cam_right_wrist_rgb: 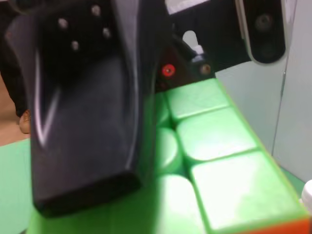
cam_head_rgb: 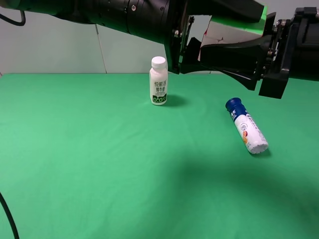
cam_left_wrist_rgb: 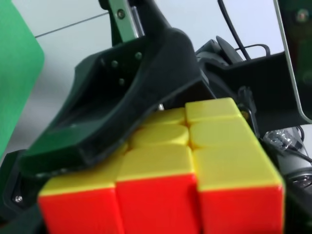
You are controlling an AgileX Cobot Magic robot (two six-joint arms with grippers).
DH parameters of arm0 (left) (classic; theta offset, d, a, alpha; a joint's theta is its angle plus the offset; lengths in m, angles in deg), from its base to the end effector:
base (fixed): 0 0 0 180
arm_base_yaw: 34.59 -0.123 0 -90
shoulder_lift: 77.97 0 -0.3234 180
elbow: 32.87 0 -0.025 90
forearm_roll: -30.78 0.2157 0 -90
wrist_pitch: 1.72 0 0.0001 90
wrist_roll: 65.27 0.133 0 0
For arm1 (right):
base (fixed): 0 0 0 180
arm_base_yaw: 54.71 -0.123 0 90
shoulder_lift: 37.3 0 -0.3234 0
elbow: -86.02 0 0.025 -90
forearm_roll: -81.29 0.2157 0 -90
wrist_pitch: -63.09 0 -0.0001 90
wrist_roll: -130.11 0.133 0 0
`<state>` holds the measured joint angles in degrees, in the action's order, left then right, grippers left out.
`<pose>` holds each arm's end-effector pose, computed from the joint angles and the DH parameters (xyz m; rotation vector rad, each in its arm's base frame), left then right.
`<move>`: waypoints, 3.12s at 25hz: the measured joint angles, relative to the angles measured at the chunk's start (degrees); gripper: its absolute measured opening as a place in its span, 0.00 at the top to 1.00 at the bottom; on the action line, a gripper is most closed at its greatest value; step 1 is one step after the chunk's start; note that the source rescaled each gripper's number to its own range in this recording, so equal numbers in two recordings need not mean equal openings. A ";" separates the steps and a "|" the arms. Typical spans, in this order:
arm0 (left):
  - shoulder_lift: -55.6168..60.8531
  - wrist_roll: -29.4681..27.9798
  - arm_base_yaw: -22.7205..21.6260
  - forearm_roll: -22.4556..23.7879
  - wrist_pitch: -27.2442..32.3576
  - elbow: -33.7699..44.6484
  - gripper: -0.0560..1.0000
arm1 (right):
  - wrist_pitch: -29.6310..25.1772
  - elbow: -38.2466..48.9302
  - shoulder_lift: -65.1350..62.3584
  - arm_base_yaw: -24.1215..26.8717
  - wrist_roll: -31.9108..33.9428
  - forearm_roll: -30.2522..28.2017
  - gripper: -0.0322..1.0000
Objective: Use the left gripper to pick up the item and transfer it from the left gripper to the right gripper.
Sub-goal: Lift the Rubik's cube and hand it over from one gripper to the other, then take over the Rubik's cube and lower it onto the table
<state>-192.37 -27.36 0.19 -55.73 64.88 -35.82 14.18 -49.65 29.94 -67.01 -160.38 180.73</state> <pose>0.2507 -0.3225 0.3357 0.6815 2.2863 -1.9514 0.1469 0.1333 0.3484 -0.8693 1.5371 0.8091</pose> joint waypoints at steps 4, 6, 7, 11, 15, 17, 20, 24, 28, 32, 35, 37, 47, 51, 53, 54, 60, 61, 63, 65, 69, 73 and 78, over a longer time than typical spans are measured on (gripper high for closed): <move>0.00 0.00 0.00 -0.11 0.00 0.00 0.54 | 0.00 0.00 0.00 0.00 0.00 0.00 0.96; 0.00 0.00 0.00 -0.11 0.00 0.00 0.53 | 0.00 0.00 0.00 0.00 0.00 0.00 0.96; 0.00 0.02 0.00 -0.11 0.00 0.00 0.53 | 0.00 0.00 0.00 0.00 0.00 0.00 0.96; 0.00 0.28 0.00 -0.11 0.00 0.00 0.53 | 0.00 0.00 0.00 0.00 0.00 0.00 0.96; 0.00 0.45 -0.49 -0.11 0.02 0.00 0.52 | 0.00 0.00 0.00 0.00 0.00 0.00 0.96; 0.00 0.45 -1.13 -0.11 0.07 0.00 0.52 | 0.00 0.00 0.00 0.00 0.00 0.00 0.96; 0.06 0.45 -2.57 0.08 0.07 0.00 0.52 | 0.00 0.00 0.00 0.00 0.00 0.00 0.96; 0.89 0.45 -3.93 0.50 0.07 0.00 0.52 | 0.00 0.00 0.00 0.00 0.00 0.00 0.96; 2.37 0.19 -4.65 2.54 0.13 0.00 0.50 | 0.00 0.00 0.00 0.00 0.00 0.00 0.97; 4.13 -1.22 -4.87 6.09 0.20 0.00 0.43 | 0.00 0.00 0.00 0.00 0.02 0.00 0.97; 4.67 -1.76 -4.87 7.51 0.20 0.00 0.42 | 0.00 0.00 0.00 0.00 0.02 0.00 0.97; 4.81 -1.94 -4.87 7.72 0.20 0.00 0.41 | 0.00 0.00 0.00 0.00 0.02 0.00 0.97; 4.87 -1.88 -4.87 7.89 0.20 0.00 0.41 | 0.00 0.00 0.00 0.00 0.02 0.00 0.97; 5.92 -1.23 -5.09 9.07 0.20 0.00 0.41 | 0.00 0.00 0.00 0.00 0.02 0.00 0.97; 7.51 -1.23 -5.61 11.18 0.20 0.00 0.41 | 0.00 0.00 0.00 0.00 0.02 0.00 0.97; 8.66 -1.40 -6.10 12.76 0.20 0.00 0.41 | 0.00 0.00 0.00 0.00 0.02 0.00 0.97; 17.01 -6.92 -10.18 23.93 -0.63 0.00 0.41 | 0.00 0.00 0.00 0.00 0.02 0.00 0.97; 18.82 -8.20 -10.99 26.36 -0.98 0.00 0.41 | 0.00 0.00 0.00 0.00 0.02 0.00 0.97; 22.65 -10.75 -12.46 31.55 -1.42 0.00 0.41 | 0.00 0.00 0.00 0.00 0.02 0.00 0.97; 26.36 -13.81 -13.48 37.75 -1.89 0.00 0.41 | 0.00 0.00 0.00 0.00 0.02 0.00 0.97; 34.20 -20.46 -13.98 50.54 -1.90 0.00 0.41 | 0.00 0.00 0.00 0.00 0.02 0.00 0.97; 41.85 -26.10 -14.10 59.97 -1.83 1.49 0.41 | 0.00 0.00 0.00 0.00 0.08 0.00 0.97; 51.99 -29.37 -14.09 66.83 -1.89 7.29 0.41 | 0.00 0.00 0.00 0.00 0.08 0.00 0.97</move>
<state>-140.38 -56.73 -13.91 11.10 63.00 -28.53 14.18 -49.65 29.94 -67.01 -160.30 180.73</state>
